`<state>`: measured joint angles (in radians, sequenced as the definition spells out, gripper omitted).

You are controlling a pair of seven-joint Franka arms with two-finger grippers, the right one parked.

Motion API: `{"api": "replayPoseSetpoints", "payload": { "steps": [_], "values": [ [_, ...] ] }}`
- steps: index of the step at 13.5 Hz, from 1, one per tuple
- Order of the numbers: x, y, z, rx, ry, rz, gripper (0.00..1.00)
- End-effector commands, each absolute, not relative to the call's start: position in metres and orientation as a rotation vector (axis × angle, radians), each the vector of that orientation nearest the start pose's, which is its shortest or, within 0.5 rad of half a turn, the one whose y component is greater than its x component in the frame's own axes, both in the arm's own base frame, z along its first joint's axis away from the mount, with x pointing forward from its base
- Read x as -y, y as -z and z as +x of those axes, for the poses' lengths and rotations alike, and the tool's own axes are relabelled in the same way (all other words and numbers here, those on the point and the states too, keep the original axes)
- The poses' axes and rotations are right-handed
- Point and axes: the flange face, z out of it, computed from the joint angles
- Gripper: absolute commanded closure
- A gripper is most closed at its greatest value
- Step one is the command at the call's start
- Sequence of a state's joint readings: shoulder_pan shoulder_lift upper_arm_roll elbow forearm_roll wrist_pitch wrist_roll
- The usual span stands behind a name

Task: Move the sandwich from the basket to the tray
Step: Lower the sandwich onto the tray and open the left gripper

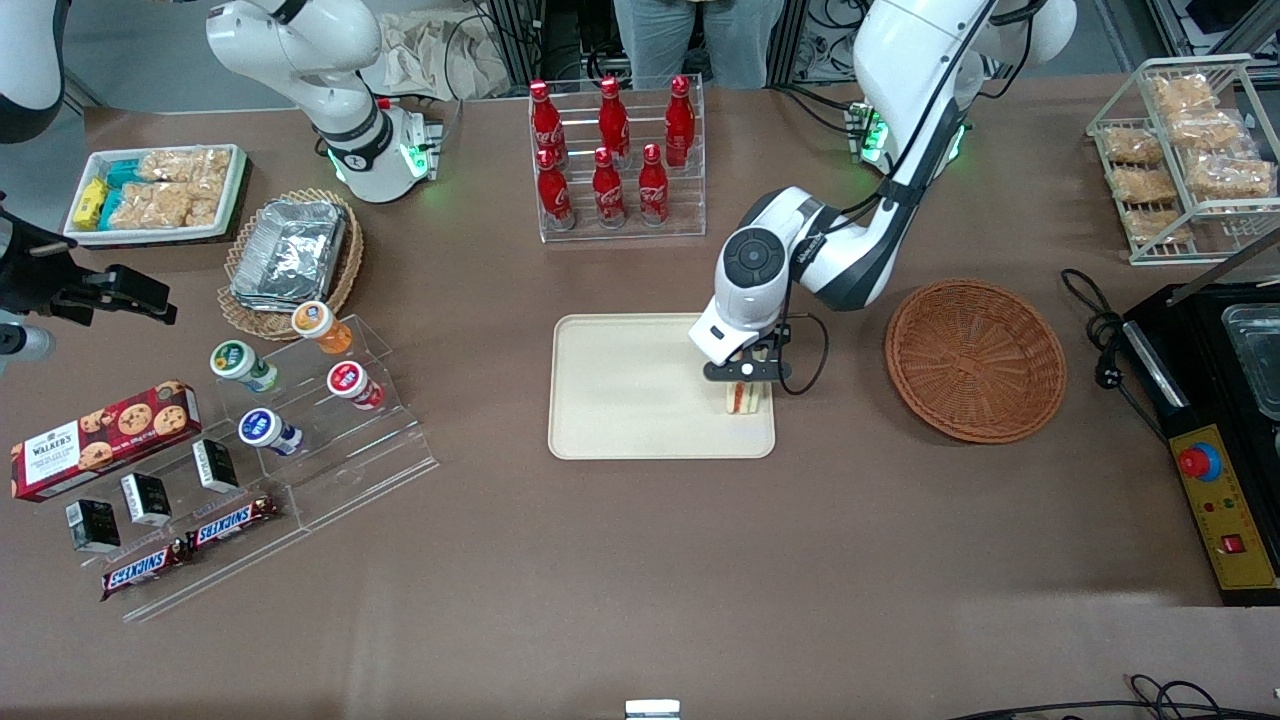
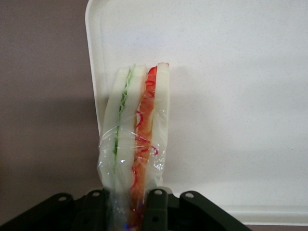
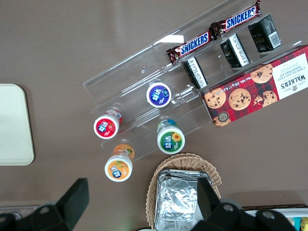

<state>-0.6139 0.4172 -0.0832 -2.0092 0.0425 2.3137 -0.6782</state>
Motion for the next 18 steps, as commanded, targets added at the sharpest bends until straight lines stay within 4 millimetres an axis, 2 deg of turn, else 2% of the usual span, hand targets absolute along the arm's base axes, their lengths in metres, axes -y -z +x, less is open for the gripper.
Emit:
{"api": "replayPoseSetpoints", "payload": {
  "steps": [1, 2, 3, 10, 12, 13, 16, 18],
  "values": [
    [0.385, -0.233, 0.46, -0.055, -0.117, -3.063, 0.61],
    [0.385, -0.228, 0.459, -0.055, -0.126, -3.059, 0.16],
    [0.385, -0.229, 0.46, -0.059, -0.122, -3.06, 0.0],
    [0.386, -0.23, 0.461, -0.055, -0.121, -3.062, 0.0],
    [0.386, -0.238, 0.462, -0.052, -0.106, -3.069, 0.0],
    [0.385, -0.245, 0.464, -0.046, -0.096, -3.074, 0.0],
    [0.377, -0.292, 0.474, -0.003, -0.027, -3.106, 0.0],
    [0.359, -0.33, 0.497, 0.07, -0.005, -3.119, 0.0]
  ]
}}
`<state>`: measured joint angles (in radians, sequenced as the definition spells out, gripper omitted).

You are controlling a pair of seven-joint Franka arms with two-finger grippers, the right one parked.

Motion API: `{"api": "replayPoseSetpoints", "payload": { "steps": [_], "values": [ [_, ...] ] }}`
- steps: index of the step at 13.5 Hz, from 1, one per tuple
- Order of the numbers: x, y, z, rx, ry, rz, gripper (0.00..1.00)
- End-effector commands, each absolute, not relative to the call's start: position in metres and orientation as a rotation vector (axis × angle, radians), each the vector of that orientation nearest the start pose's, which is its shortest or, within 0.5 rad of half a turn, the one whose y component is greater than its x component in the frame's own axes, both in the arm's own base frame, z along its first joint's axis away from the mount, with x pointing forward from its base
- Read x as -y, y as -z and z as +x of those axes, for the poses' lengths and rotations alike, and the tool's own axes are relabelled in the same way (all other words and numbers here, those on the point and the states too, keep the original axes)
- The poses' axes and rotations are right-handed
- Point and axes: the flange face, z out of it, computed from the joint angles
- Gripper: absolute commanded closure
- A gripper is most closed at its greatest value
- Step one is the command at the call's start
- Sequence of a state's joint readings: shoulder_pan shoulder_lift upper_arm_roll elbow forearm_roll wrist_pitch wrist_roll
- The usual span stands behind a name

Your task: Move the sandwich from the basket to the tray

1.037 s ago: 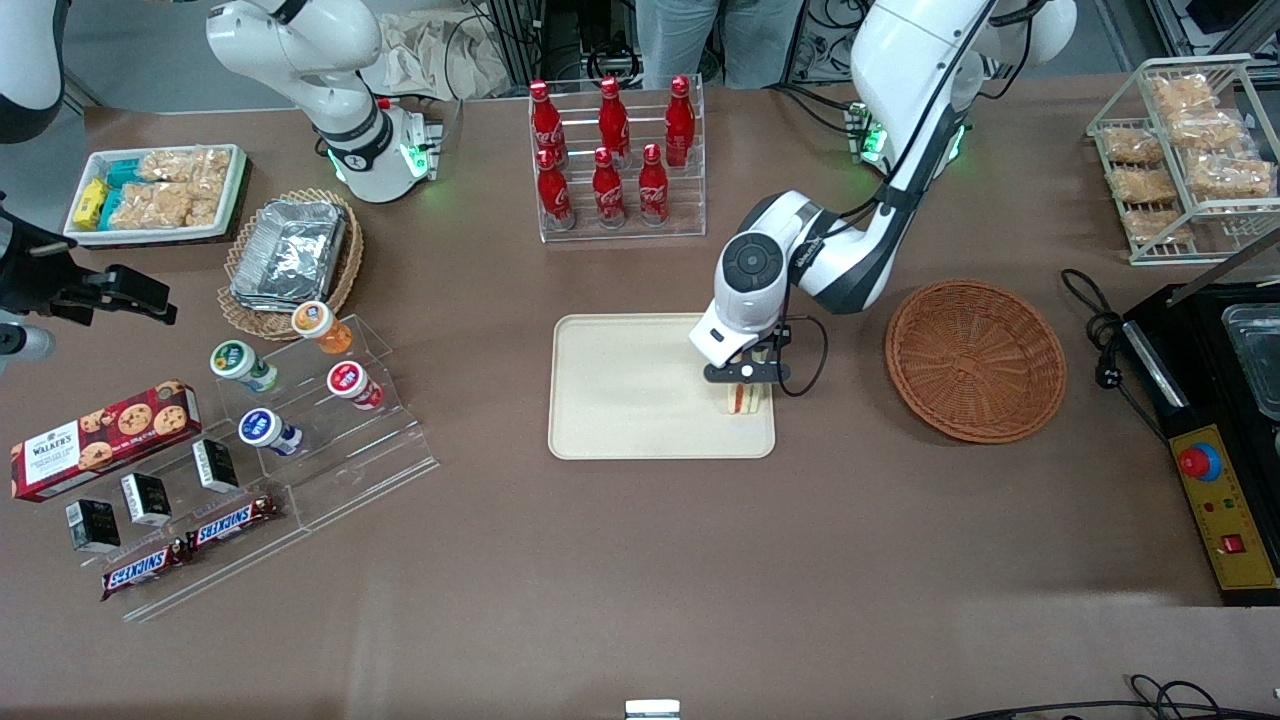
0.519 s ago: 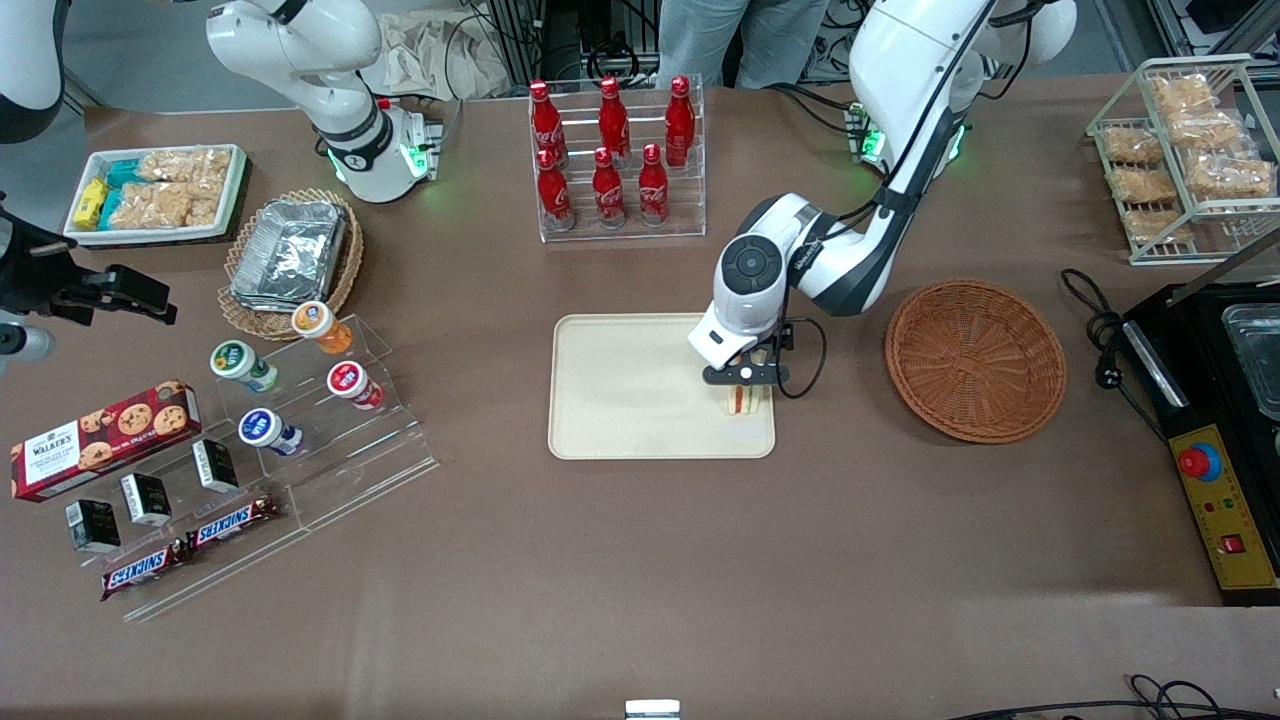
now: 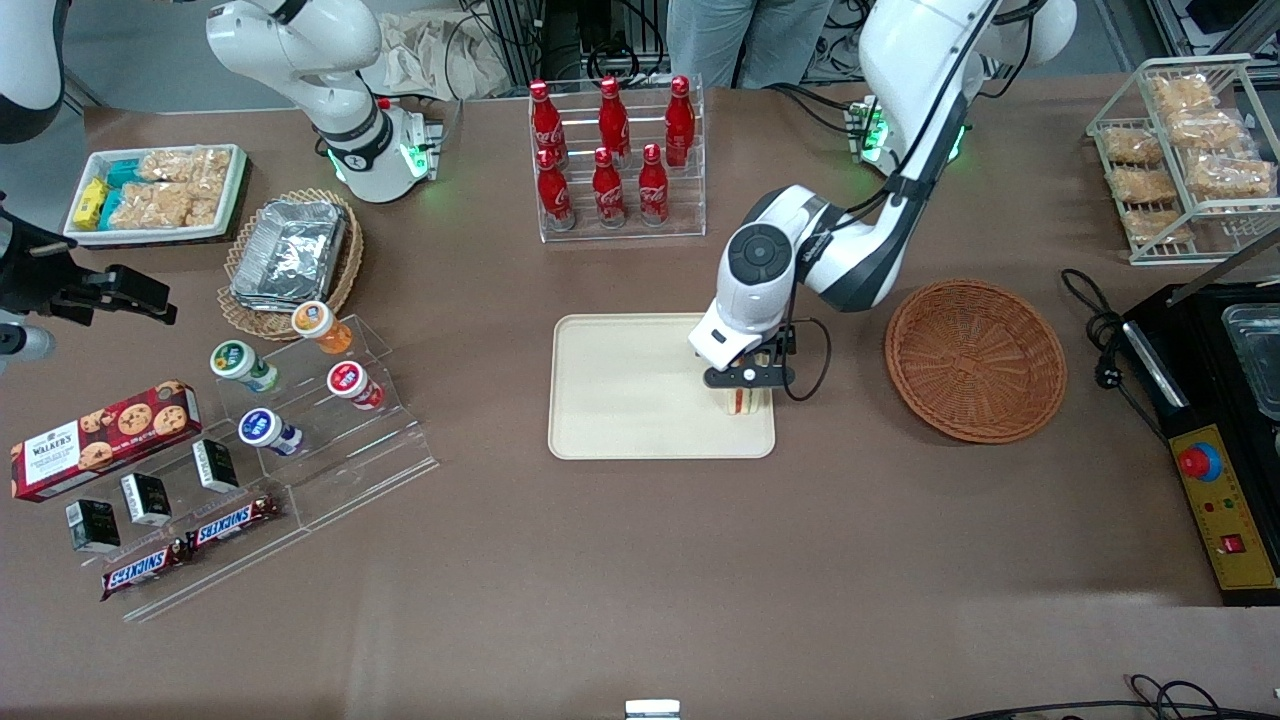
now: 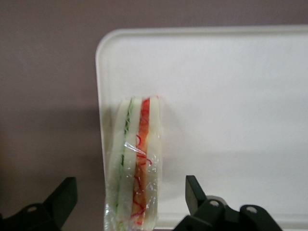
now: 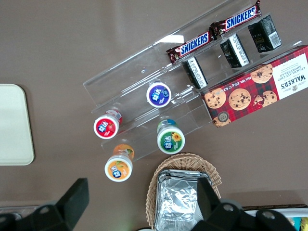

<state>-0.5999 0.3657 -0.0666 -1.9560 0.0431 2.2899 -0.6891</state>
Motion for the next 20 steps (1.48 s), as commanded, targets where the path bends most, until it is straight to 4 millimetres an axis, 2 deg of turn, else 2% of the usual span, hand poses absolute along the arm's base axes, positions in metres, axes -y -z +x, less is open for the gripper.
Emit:
{"api": "replayPoseSetpoints", "payload": {
  "steps": [1, 3, 5, 7, 9, 12, 14, 18, 20],
  "values": [
    [0.353, -0.352, 0.51, 0.09, -0.018, -3.114, 0.0],
    [0.34, -0.388, 0.534, 0.151, -0.049, -3.099, 0.0],
    [0.323, -0.412, 0.551, 0.22, -0.034, -3.12, 0.0],
    [0.306, -0.431, 0.562, 0.253, -0.025, -3.121, 0.0],
    [0.283, -0.454, 0.569, 0.198, -0.079, -3.148, 0.0],
    [0.24, -0.493, 0.57, 0.16, -0.132, -3.151, 0.0],
    [0.203, -0.515, 0.571, 0.136, -0.125, -3.158, 0.0],
    [0.142, -0.548, 0.568, 0.117, -0.119, -3.161, 0.0],
    [0.13, -0.56, 0.562, 0.062, -0.114, -3.162, 0.0]
  ]
}}
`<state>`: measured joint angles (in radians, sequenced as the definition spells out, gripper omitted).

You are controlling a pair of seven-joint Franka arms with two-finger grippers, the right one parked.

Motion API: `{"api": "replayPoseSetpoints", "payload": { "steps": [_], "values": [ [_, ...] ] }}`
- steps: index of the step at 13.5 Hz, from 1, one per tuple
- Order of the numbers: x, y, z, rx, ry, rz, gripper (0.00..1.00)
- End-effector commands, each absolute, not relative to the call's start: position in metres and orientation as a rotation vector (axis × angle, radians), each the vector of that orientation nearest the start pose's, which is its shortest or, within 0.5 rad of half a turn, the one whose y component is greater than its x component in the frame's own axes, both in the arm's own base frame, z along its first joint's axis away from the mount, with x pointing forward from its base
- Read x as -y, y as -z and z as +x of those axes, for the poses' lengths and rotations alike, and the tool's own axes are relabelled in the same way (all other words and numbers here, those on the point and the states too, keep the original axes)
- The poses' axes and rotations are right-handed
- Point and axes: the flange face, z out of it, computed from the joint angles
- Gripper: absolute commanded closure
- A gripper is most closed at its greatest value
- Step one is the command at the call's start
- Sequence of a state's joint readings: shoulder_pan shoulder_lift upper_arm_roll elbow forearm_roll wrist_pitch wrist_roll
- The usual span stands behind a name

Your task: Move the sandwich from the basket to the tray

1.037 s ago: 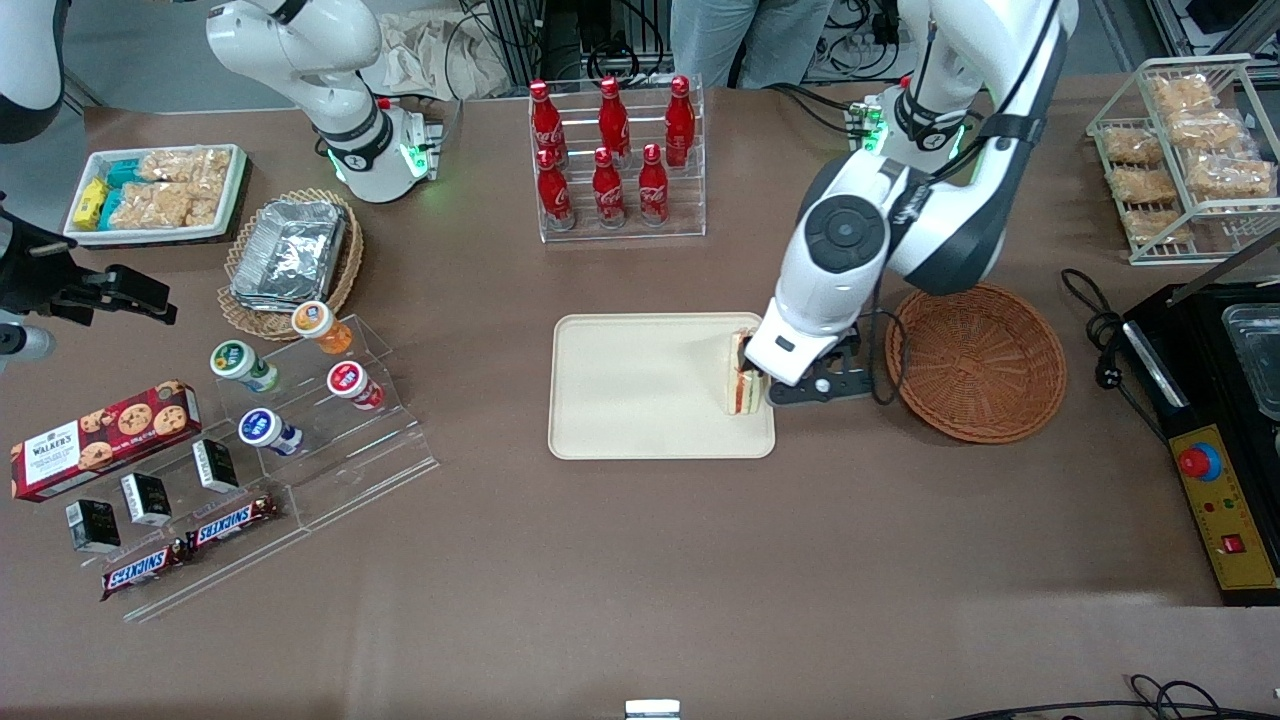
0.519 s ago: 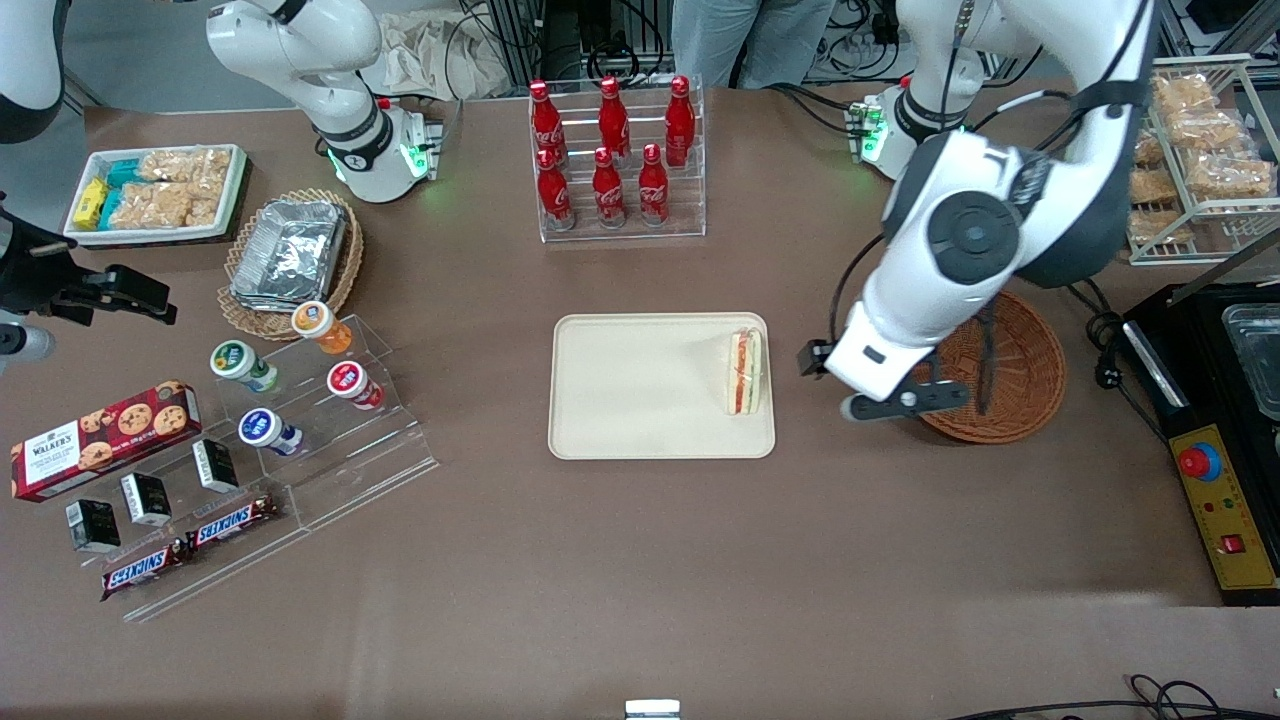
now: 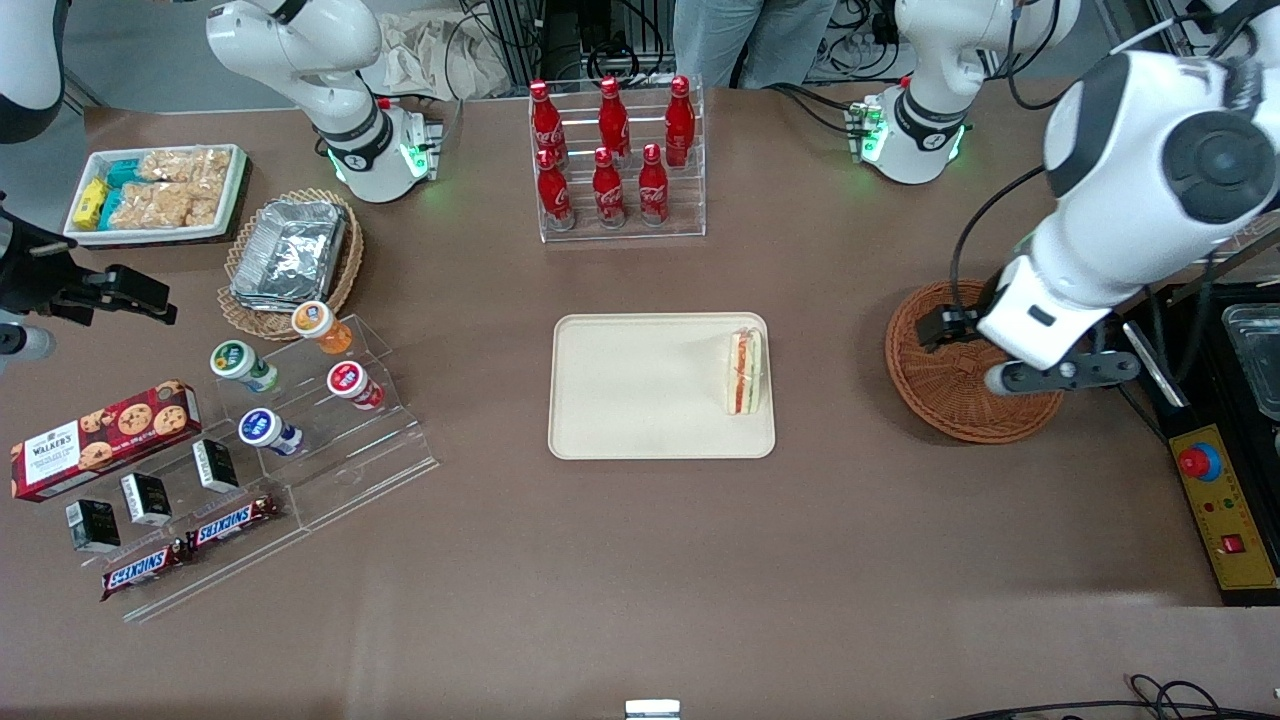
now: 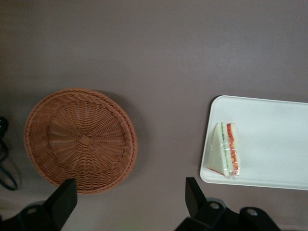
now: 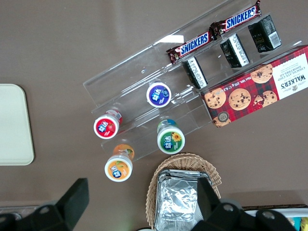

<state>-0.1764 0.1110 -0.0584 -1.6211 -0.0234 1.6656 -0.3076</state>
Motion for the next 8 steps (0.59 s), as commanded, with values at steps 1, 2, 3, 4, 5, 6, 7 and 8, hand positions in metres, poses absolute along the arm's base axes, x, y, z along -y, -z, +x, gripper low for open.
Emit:
{"api": "replayPoseSetpoints", "payload": {
  "steps": [1, 2, 3, 4, 5, 6, 7, 8],
  "values": [
    [0.125, -0.564, 0.559, 0.068, -0.102, -3.159, 0.0],
    [0.112, -0.569, 0.558, 0.098, -0.089, -3.157, 0.0],
    [0.107, -0.574, 0.556, 0.086, -0.074, -3.153, 0.0],
    [0.101, -0.577, 0.555, 0.051, -0.07, -3.152, 0.0],
    [0.095, -0.579, 0.553, 0.0, -0.079, -3.152, 0.0],
    [0.088, -0.58, 0.552, -0.034, -0.095, -3.151, 0.0],
    [0.085, -0.582, 0.551, -0.075, -0.097, -3.151, 0.0],
    [0.084, -0.583, 0.55, -0.099, -0.097, -3.15, 0.0]
  ]
}}
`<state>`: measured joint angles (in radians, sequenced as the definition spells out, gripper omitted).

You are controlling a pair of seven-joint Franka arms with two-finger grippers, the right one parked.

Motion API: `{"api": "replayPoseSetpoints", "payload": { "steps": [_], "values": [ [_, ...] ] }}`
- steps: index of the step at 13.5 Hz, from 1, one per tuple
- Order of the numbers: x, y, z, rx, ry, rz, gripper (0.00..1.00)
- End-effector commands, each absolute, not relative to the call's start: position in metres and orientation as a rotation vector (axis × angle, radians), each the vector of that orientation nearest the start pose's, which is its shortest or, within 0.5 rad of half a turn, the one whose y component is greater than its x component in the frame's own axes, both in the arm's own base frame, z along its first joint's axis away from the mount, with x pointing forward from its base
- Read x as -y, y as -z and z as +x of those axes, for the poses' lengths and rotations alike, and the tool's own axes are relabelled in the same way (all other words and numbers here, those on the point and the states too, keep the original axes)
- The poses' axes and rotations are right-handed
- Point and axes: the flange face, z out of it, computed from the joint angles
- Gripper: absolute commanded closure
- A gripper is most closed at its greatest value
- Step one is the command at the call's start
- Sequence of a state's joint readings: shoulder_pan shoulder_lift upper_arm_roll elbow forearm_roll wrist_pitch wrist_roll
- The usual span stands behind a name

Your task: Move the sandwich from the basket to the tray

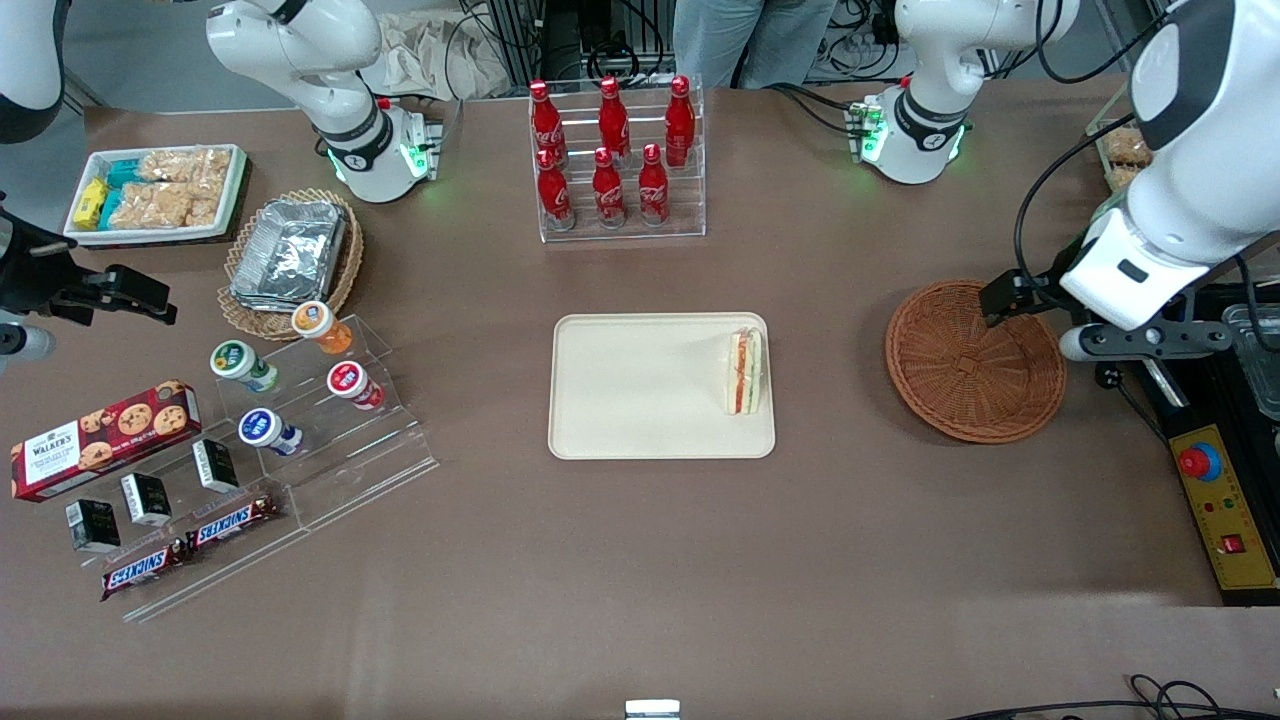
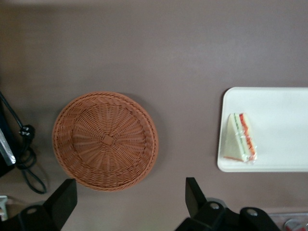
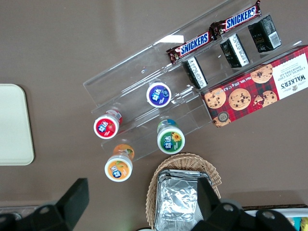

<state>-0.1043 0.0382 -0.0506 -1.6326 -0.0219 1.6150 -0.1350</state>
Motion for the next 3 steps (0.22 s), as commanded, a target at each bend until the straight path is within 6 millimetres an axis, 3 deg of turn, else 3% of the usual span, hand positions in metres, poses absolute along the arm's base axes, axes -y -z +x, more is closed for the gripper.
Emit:
{"api": "replayPoseSetpoints", "payload": {
  "steps": [1, 3],
  "values": [
    [0.0798, -0.5846, 0.5498, -0.119, -0.104, -3.148, 0.0],
    [0.0771, -0.5855, 0.549, -0.158, -0.111, -3.147, 0.0]
  ]
}}
